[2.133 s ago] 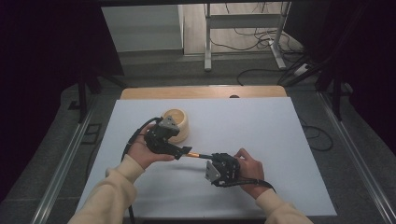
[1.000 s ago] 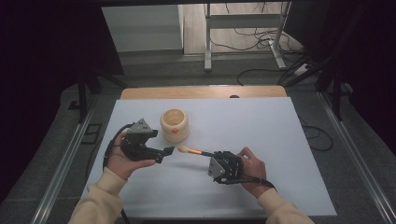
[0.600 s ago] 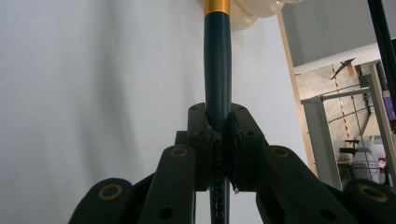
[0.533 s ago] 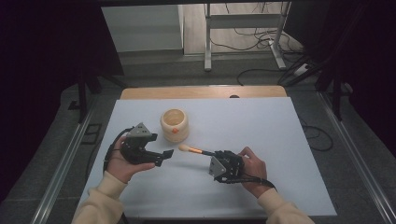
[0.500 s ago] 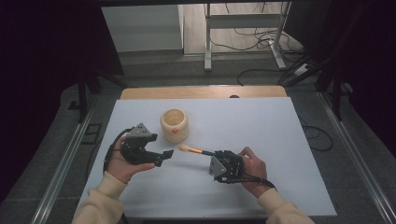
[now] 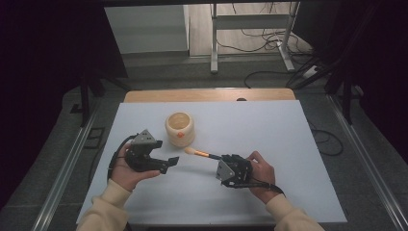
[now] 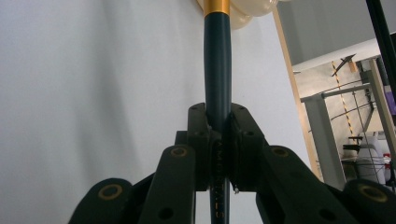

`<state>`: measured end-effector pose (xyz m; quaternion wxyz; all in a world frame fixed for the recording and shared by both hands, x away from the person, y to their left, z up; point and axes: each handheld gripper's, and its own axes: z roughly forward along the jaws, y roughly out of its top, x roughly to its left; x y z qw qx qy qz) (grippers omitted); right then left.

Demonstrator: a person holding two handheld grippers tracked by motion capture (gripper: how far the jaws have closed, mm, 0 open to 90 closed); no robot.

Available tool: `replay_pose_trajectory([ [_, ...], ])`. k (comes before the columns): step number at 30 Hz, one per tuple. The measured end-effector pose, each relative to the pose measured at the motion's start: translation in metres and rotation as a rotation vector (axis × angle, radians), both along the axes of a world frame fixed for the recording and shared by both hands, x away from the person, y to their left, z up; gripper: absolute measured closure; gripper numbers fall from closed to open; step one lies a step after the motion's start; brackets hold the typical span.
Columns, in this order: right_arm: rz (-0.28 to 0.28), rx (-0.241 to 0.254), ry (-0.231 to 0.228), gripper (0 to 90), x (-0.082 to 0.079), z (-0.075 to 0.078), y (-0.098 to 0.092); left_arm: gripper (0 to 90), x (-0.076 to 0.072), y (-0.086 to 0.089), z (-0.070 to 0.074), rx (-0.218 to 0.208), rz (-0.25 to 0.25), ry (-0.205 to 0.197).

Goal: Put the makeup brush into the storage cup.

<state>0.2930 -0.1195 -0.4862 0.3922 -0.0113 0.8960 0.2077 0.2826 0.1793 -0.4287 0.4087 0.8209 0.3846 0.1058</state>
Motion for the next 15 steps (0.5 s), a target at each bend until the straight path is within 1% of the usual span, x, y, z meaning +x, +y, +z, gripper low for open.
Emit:
replay_pose_trajectory([
  [5,-0.005,0.019,0.005,81.0,0.0005,0.0016,-0.001,13.6,-0.0005,-0.0014,-0.0018,-0.001,-0.005,-0.001],
  [8,-0.013,0.039,0.019,81.0,0.0009,0.0027,-0.0017,13.8,-0.0006,-0.0022,-0.003,0.001,-0.006,-0.007],
  [11,-0.013,0.057,0.032,81.0,0.0017,0.0041,-0.0029,13.9,-0.0009,-0.0034,-0.0045,-0.004,-0.005,-0.005],
  [13,-0.027,0.08,0.046,81.0,0.0016,0.0048,-0.0031,14.0,-0.0008,-0.0039,-0.0054,-0.006,-0.006,-0.005],
  [15,-0.028,0.094,0.058,81.0,0.0025,0.006,-0.0039,14.0,-0.0009,-0.0048,-0.0066,-0.009,-0.004,-0.003],
])
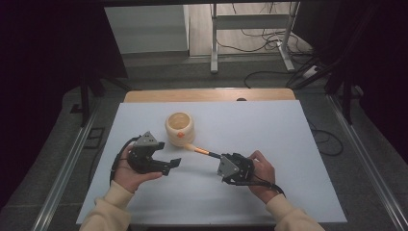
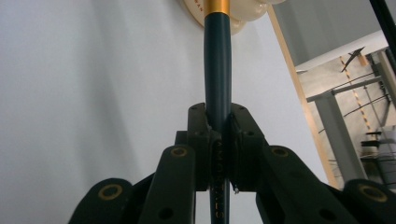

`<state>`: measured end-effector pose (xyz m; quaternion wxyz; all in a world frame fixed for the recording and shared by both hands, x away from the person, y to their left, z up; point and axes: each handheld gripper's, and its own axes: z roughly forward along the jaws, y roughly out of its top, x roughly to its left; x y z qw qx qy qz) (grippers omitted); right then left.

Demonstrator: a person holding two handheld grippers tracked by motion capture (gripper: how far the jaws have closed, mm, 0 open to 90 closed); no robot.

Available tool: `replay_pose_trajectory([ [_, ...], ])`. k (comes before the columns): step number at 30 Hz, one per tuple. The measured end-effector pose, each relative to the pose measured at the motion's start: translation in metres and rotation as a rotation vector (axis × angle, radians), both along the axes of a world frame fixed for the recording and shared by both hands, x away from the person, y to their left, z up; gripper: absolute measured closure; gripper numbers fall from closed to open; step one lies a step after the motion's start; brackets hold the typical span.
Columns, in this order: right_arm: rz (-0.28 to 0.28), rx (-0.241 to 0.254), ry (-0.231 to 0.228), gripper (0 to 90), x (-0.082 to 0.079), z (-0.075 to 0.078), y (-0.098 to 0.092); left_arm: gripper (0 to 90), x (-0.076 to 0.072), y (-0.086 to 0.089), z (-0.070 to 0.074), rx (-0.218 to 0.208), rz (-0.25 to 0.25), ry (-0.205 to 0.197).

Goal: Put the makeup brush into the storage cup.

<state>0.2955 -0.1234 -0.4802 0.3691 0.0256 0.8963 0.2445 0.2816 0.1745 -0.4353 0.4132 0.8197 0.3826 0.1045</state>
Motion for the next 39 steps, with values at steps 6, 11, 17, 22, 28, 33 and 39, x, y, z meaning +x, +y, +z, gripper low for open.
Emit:
replay_pose_trajectory([
  [6,-0.009,0.051,0.039,81.0,0.002,0.002,-0.002,14.1,0.0,-0.002,-0.004,-0.001,-0.003,0.006],
  [11,-0.021,0.097,0.074,81.0,0.004,0.004,-0.004,14.1,0.0,-0.004,-0.006,-0.003,-0.003,0.006],
  [17,-0.035,0.156,0.121,81.2,0.008,0.007,-0.008,14.1,0.001,-0.007,-0.008,-0.012,-0.002,0.01],
  [22,-0.043,0.162,0.137,81.3,0.009,0.007,-0.009,14.1,0.002,-0.009,-0.009,-0.012,-0.006,0.015],
  [28,-0.027,0.187,0.126,81.3,0.008,0.011,-0.01,14.3,0.003,-0.011,-0.012,-0.035,0.001,0.025],
  [33,-0.037,0.234,0.131,81.3,0.008,0.013,-0.012,14.8,0.003,-0.013,-0.017,-0.099,0.018,0.031],
  [39,-0.038,0.281,0.143,81.3,0.009,0.016,-0.015,17.4,0.006,-0.017,-0.022,-0.192,0.036,0.044],
])
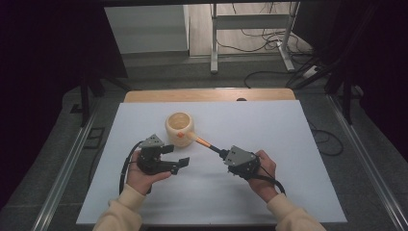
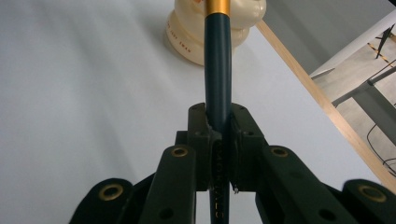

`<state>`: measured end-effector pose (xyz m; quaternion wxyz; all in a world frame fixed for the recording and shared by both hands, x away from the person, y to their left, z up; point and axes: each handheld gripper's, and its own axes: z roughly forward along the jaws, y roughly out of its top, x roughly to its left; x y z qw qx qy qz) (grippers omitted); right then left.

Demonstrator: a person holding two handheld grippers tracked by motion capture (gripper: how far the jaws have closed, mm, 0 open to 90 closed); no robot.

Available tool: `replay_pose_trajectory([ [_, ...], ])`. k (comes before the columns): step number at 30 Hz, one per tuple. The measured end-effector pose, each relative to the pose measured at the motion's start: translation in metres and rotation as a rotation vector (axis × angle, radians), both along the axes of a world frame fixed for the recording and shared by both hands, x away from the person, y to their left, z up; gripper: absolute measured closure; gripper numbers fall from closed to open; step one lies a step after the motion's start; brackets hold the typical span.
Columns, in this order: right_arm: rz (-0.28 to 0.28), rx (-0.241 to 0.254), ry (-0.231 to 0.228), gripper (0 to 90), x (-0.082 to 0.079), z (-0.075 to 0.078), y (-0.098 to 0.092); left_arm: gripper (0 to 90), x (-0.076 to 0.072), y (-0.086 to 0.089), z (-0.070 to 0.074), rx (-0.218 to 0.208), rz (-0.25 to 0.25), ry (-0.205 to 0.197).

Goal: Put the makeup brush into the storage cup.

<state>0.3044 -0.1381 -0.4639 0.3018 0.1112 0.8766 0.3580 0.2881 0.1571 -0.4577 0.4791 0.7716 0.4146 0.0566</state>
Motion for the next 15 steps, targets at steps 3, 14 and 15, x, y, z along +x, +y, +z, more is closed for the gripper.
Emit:
replay_pose_trajectory([
  [3,-0.002,0.018,0.004,81.3,0.0,0.001,-0.001,17.7,0.002,-0.003,-0.003,-0.044,0.002,0.008],
  [14,-0.006,0.06,0.005,81.3,0.0,0.004,-0.004,18.1,0.004,-0.012,-0.006,-0.12,0.025,-0.011],
  [15,-0.006,0.063,0.006,81.3,0.0,0.005,-0.004,18.5,0.004,-0.013,-0.006,-0.135,0.03,-0.014],
])
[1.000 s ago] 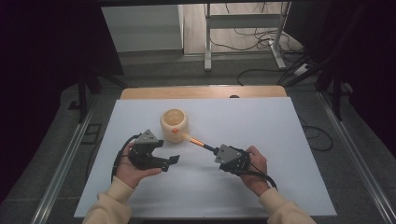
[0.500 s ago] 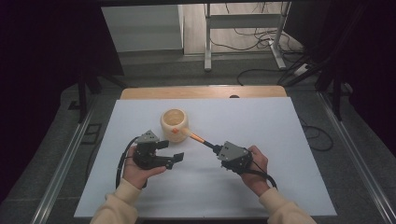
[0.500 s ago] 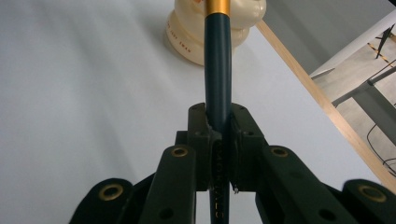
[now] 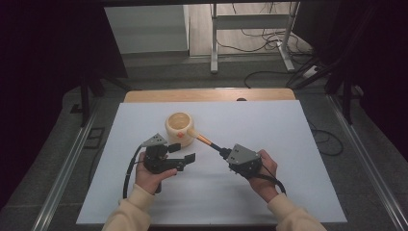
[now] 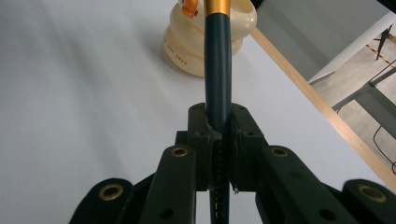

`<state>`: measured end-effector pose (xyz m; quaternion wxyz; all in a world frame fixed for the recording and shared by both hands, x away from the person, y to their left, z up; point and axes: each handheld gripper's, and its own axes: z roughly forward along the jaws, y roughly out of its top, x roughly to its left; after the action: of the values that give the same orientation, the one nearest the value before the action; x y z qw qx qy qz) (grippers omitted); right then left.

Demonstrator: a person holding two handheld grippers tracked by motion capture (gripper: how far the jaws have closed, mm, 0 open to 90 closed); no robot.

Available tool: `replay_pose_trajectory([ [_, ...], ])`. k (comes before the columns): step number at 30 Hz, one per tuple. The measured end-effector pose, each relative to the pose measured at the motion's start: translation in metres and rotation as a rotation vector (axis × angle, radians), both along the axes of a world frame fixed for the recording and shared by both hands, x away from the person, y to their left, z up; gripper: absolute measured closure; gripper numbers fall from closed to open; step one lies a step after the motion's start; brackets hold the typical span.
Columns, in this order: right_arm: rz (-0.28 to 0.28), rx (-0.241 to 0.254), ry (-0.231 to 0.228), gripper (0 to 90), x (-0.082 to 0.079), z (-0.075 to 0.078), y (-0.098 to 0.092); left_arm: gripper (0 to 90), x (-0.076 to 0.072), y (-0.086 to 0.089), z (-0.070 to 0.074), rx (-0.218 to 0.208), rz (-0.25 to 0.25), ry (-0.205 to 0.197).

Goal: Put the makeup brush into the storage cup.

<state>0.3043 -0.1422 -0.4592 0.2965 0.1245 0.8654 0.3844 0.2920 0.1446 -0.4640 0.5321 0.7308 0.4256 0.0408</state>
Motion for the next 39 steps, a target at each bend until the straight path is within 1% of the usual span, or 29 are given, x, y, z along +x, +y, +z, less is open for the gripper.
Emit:
replay_pose_trajectory([
  [2,0.0,0.004,-0.003,81.3,0.0,0.0,0.0,19.2,0.001,-0.002,-0.002,-0.032,0.0,0.014],
  [3,0.0,0.007,-0.003,81.3,0.0,0.001,0.0,19.1,0.001,-0.003,-0.003,-0.039,0.0,0.014],
  [5,-0.002,0.009,-0.006,81.3,0.0,0.001,0.0,19.6,0.002,-0.006,-0.004,-0.039,0.001,0.01],
  [6,-0.001,0.012,-0.007,81.3,0.0,0.001,0.0,19.8,0.002,-0.007,-0.004,-0.047,0.0,0.009],
  [12,-0.007,0.019,-0.009,81.3,-0.001,0.001,0.0,19.9,0.006,-0.015,-0.005,-0.117,-0.022,0.007],
  [14,-0.008,0.021,-0.01,81.3,-0.001,0.001,0.0,20.1,0.008,-0.018,-0.006,-0.136,-0.022,0.006],
  [16,-0.009,0.028,-0.009,81.3,-0.002,0.001,0.001,22.1,0.009,-0.021,-0.006,-0.155,-0.024,0.011],
  [18,-0.007,0.028,-0.009,81.3,-0.002,0.001,0.001,23.5,0.011,-0.024,-0.006,-0.171,-0.027,0.009],
  [21,-0.003,0.024,-0.015,81.3,-0.002,0.0,0.002,25.7,0.013,-0.029,-0.005,-0.18,-0.031,0.001],
  [27,0.005,0.026,-0.014,81.3,-0.004,-0.001,0.004,27.9,0.018,-0.037,-0.007,-0.228,-0.035,0.019],
  [34,0.012,0.025,-0.016,81.2,-0.004,-0.002,0.005,35.4,0.023,-0.04,-0.009,-0.269,-0.031,0.037],
  [37,0.014,0.026,-0.013,81.3,-0.004,-0.002,0.005,43.1,0.025,-0.04,-0.01,-0.296,-0.039,0.049],
  [39,0.017,0.026,-0.012,81.2,-0.004,-0.003,0.006,51.8,0.026,-0.04,-0.011,-0.318,-0.058,0.06],
])
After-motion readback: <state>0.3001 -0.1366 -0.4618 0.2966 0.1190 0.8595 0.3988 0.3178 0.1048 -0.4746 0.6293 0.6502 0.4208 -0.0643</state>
